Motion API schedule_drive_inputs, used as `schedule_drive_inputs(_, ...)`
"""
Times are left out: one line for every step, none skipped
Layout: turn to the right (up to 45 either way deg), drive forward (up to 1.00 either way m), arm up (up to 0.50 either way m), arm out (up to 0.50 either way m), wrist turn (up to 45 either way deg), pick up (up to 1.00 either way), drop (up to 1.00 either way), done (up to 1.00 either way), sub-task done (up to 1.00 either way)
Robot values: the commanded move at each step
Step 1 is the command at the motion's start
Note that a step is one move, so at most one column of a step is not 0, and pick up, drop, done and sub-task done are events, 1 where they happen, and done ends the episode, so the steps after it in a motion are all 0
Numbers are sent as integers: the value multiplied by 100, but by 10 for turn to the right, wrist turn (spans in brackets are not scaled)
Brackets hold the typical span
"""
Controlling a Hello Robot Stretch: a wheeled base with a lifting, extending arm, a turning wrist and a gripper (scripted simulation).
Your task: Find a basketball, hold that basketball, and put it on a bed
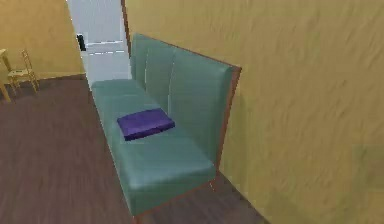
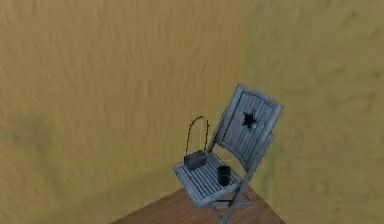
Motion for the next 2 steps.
schedule_drive_inputs(-450,0,0,0,0,0,0,0,0)
schedule_drive_inputs(-30,0,0,0,0,0,0,0,0)
